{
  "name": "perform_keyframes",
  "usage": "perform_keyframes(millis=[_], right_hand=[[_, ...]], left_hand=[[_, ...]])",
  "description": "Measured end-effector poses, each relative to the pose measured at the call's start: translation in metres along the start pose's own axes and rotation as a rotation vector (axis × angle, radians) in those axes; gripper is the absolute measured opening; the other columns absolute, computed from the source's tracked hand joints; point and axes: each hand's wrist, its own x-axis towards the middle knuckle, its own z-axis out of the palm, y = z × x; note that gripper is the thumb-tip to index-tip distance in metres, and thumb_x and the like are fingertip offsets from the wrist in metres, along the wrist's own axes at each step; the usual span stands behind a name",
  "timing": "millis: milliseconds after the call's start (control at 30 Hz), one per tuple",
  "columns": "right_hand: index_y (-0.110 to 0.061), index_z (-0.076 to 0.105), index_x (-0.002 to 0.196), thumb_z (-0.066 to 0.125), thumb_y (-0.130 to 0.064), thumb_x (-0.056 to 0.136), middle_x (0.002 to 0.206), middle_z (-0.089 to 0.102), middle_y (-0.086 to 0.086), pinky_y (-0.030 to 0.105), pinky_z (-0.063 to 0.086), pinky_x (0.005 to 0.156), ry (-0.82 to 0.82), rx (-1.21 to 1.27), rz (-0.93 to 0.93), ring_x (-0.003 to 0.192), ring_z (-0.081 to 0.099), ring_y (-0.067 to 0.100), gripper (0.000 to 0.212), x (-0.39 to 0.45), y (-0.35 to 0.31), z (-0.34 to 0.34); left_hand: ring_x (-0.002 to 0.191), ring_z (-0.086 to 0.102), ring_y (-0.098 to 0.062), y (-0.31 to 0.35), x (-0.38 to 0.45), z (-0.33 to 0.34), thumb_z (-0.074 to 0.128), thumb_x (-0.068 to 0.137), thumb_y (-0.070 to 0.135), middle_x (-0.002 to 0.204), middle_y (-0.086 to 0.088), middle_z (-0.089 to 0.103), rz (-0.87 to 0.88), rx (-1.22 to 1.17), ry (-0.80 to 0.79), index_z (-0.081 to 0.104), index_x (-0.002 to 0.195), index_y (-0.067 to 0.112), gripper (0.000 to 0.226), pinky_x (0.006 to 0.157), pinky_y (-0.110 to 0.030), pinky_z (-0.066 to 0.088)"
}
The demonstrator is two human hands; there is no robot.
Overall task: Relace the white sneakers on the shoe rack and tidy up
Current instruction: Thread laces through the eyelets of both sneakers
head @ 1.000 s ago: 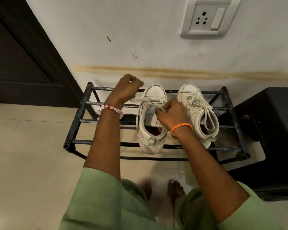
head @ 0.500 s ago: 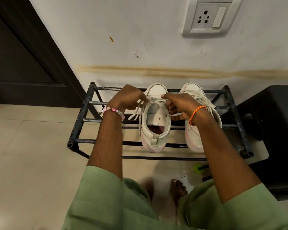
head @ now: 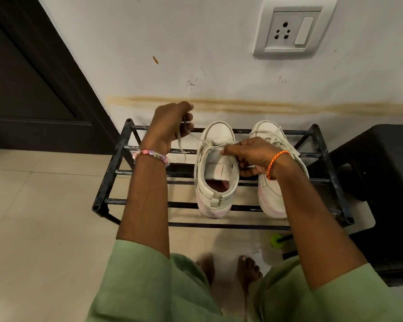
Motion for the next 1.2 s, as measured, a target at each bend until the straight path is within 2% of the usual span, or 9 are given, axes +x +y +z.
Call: perform_keyframes(millis=[167, 267, 400, 533, 633, 800, 900, 1033, 1200], right_hand=[[-0.008, 0.060, 0.097, 0.072, -0.019, 0.081, 0.084, 0.065, 0.007, 0.030, 0.057, 0.064, -0.086, 0.041, 0.027, 0.074, 0.064, 0.016, 0.023, -0.003, -0.002, -0.009], [-0.008, 0.057, 0.092, 0.072, -0.012, 0.080, 0.086, 0.068, 0.006, 0.028, 0.059, 0.062, -0.146, 0.044, 0.025, 0.075, 0.067, 0.016, 0.019, -0.006, -0.002, -0.013], [-0.008, 0.057, 0.091, 0.071, -0.007, 0.079, 0.090, 0.069, 0.009, 0.030, 0.060, 0.065, -0.184, 0.051, 0.032, 0.079, 0.068, 0.019, 0.019, -0.006, -0.002, -0.017], [-0.009, 0.057, 0.092, 0.071, -0.006, 0.078, 0.094, 0.070, 0.011, 0.033, 0.059, 0.070, -0.201, 0.052, 0.035, 0.083, 0.069, 0.022, 0.020, -0.005, -0.002, -0.020], [-0.009, 0.057, 0.091, 0.071, -0.006, 0.078, 0.092, 0.070, 0.010, 0.032, 0.060, 0.067, -0.196, 0.047, 0.033, 0.080, 0.069, 0.020, 0.019, -0.005, -0.002, -0.020], [-0.008, 0.056, 0.091, 0.071, -0.005, 0.079, 0.091, 0.069, 0.010, 0.031, 0.059, 0.066, -0.184, 0.047, 0.033, 0.080, 0.068, 0.020, 0.019, -0.005, -0.002, -0.018], [-0.009, 0.056, 0.090, 0.071, -0.006, 0.079, 0.093, 0.069, 0.010, 0.031, 0.059, 0.067, -0.189, 0.041, 0.034, 0.081, 0.068, 0.020, 0.019, -0.004, -0.002, -0.017], [-0.010, 0.056, 0.087, 0.070, -0.005, 0.080, 0.090, 0.069, 0.009, 0.033, 0.059, 0.069, -0.202, 0.036, 0.035, 0.080, 0.068, 0.020, 0.016, -0.003, -0.003, -0.018], [-0.009, 0.057, 0.088, 0.069, -0.004, 0.081, 0.088, 0.069, 0.009, 0.034, 0.060, 0.066, -0.198, 0.031, 0.038, 0.079, 0.068, 0.020, 0.015, -0.002, -0.003, -0.017]], left_hand=[[0.056, 0.050, -0.009, -0.022, 0.003, 0.005, 0.075, 0.079, 0.020, 0.087, -0.006, 0.058, -0.088, 0.541, -0.057, 0.046, 0.107, 0.008, 0.042, 0.046, -0.020, 0.042], [0.057, 0.047, -0.008, -0.025, 0.007, 0.005, 0.077, 0.078, 0.019, 0.075, -0.002, 0.059, -0.057, 0.719, -0.201, 0.064, 0.097, 0.007, 0.026, 0.052, -0.018, 0.042], [0.063, 0.052, -0.010, -0.025, 0.009, 0.007, 0.072, 0.081, 0.015, 0.070, -0.002, 0.060, 0.004, 0.819, -0.197, 0.071, 0.087, 0.004, 0.013, 0.062, -0.020, 0.045], [0.078, 0.057, -0.023, -0.021, 0.010, 0.009, 0.062, 0.083, 0.012, 0.078, -0.013, 0.064, -0.084, 0.660, -0.220, 0.065, 0.076, -0.001, 0.015, 0.074, -0.033, 0.049], [0.087, 0.066, -0.022, -0.016, 0.007, 0.008, 0.059, 0.088, 0.009, 0.101, -0.014, 0.071, -0.153, 0.444, -0.246, 0.065, 0.103, -0.005, 0.021, 0.088, -0.033, 0.053], [0.073, 0.065, -0.013, -0.023, 0.008, 0.011, 0.068, 0.087, 0.026, 0.088, -0.005, 0.068, -0.149, 0.756, -0.238, 0.067, 0.097, 0.000, 0.027, 0.062, -0.022, 0.046], [0.078, 0.064, -0.016, -0.028, 0.012, 0.008, 0.071, 0.084, 0.020, 0.078, -0.003, 0.065, -0.085, 0.818, -0.244, 0.070, 0.093, 0.001, 0.021, 0.073, -0.026, 0.051], [0.073, 0.060, -0.011, -0.024, 0.009, 0.007, 0.066, 0.087, 0.012, 0.083, -0.004, 0.064, -0.068, 0.768, -0.279, 0.069, 0.096, 0.001, 0.015, 0.073, -0.021, 0.049], [0.081, 0.067, -0.025, -0.018, 0.005, -0.010, 0.050, 0.085, 0.006, 0.101, -0.011, 0.071, -0.222, 0.278, -0.327, 0.059, 0.071, 0.012, 0.018, 0.092, -0.038, 0.044]])
